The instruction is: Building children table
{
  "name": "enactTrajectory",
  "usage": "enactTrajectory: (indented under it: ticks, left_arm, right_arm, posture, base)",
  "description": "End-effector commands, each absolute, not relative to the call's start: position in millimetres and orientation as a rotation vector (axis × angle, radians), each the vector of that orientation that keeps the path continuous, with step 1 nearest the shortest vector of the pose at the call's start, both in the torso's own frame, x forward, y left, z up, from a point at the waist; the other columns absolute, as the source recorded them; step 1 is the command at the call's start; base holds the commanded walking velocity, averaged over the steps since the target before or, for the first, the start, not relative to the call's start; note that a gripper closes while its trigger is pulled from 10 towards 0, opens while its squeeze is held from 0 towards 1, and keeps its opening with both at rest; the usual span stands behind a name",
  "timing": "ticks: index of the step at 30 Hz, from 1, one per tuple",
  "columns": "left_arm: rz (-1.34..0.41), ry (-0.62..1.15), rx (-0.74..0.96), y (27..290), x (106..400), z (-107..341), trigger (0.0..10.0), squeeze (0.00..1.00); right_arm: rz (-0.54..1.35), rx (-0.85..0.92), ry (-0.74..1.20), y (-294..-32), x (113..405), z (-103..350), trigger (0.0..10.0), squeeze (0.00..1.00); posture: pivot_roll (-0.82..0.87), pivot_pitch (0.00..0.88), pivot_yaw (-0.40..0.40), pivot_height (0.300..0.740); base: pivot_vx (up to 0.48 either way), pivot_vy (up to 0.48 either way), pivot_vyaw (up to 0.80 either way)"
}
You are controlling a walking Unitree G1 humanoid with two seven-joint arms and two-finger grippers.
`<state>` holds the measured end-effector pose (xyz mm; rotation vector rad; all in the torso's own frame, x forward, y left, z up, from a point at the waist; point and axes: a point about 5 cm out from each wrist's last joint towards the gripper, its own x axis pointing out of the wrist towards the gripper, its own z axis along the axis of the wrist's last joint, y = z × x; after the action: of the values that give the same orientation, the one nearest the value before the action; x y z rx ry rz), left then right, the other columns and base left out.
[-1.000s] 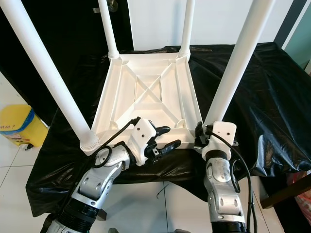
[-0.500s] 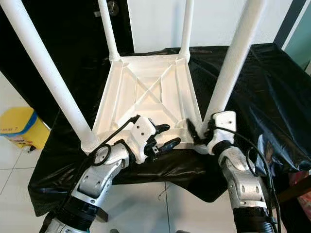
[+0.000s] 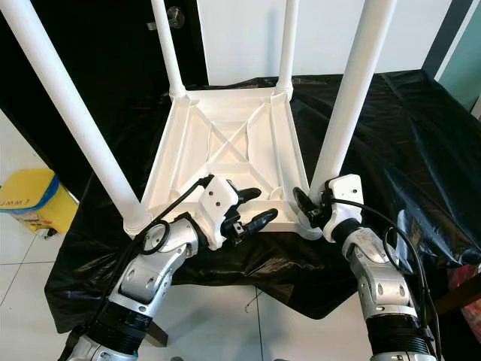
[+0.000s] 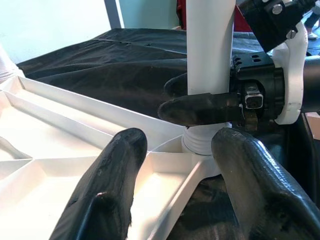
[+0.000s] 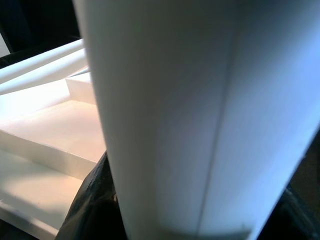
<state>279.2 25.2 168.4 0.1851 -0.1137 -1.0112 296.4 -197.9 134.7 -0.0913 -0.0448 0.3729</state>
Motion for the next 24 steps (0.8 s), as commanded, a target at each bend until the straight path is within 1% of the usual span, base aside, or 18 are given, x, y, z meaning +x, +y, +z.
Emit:
enactTrajectory:
  ticks: [1,2,5,7,9,11,12,15,16,18,19,22,24]
  left_arm:
    - [-0.946,-0.112,0.18,27.5,283.6,167.0,10.0,0.0]
    - [-0.947,-0.113,0.178,27.0,283.8,167.1,10.0,0.0]
    - [-0.947,-0.113,0.177,26.6,284.2,167.2,10.0,0.0]
    - [-0.946,-0.114,0.169,25.1,284.2,166.9,10.0,0.0]
    - [-0.946,-0.114,0.169,25.1,284.2,166.9,10.0,0.0]
    - [-0.944,-0.114,0.164,24.1,283.6,166.3,10.0,0.0]
    - [-0.944,-0.114,0.164,24.1,283.6,166.3,10.0,0.0]
    - [-0.932,-0.114,0.144,23.4,283.8,166.1,10.0,0.0]
    - [-0.932,-0.114,0.144,23.4,283.8,166.1,10.0,0.0]
    - [-0.921,-0.112,0.134,22.9,284.3,165.7,10.0,0.0]
    - [-0.921,-0.112,0.134,22.9,284.3,165.7,10.0,0.0]
    - [-0.911,-0.098,0.114,20.9,283.7,162.4,10.0,0.0]
    - [-0.91,-0.095,0.111,20.5,283.5,161.8,10.0,0.0]
  right_arm:
    - [0.414,-0.068,0.025,-189.0,292.9,117.7,0.0,0.0]
    - [0.391,-0.061,0.022,-189.8,293.4,117.1,10.0,0.0]
    - [0.364,-0.065,0.021,-190.5,294.0,116.9,10.0,0.0]
    - [0.255,-0.077,0.015,-192.1,295.9,116.6,10.0,0.0]
    - [0.255,-0.077,0.015,-192.1,295.9,116.6,10.0,0.0]
    - [0.179,-0.06,0.007,-189.1,295.7,117.9,10.0,0.0]
    - [0.179,-0.06,0.007,-189.1,295.7,117.9,10.0,0.0]
    - [0.006,-0.026,0.008,-184.8,293.1,116.5,10.0,0.0]
    - [0.006,-0.026,0.008,-184.8,293.1,116.5,10.0,0.0]
    - [-0.091,-0.017,0.007,-182.2,291.2,116.2,10.0,0.0]
    - [-0.091,-0.017,0.007,-182.2,291.2,116.2,10.0,0.0]
    - [-0.226,-0.01,-0.011,-174.7,286.5,117.2,10.0,0.0]
    - [-0.239,-0.012,-0.014,-173.5,286.0,117.4,10.0,0.0]
  posture:
    - [-0.16,0.0,0.017,0.74]
    - [-0.16,0.0,0.018,0.74]
    - [-0.16,0.002,0.015,0.74]
    - [-0.16,0.007,0.015,0.74]
    - [-0.16,0.007,0.015,0.74]
    - [-0.16,0.012,0.011,0.74]
    - [-0.16,0.012,0.011,0.74]
    - [-0.17,0.023,0.003,0.74]
    - [-0.17,0.023,0.003,0.74]
    - [-0.16,0.028,0.0,0.74]
    - [-0.16,0.028,0.0,0.74]
    - [-0.17,0.034,-0.008,0.74]
    - [-0.17,0.034,-0.008,0.74]
  base:
    - [0.0,0.0,0.0]
    - [0.0,0.0,0.0]
    - [0.0,0.0,0.0]
    - [0.0,0.0,0.0]
    - [0.0,0.0,0.0]
    - [0.0,0.0,0.0]
    - [0.0,0.0,0.0]
    - [0.0,0.0,0.0]
    - [0.0,0.0,0.0]
    - [0.0,0.0,0.0]
    - [0.0,0.0,0.0]
    - [0.0,0.0,0.0]
    - [0.0,0.0,0.0]
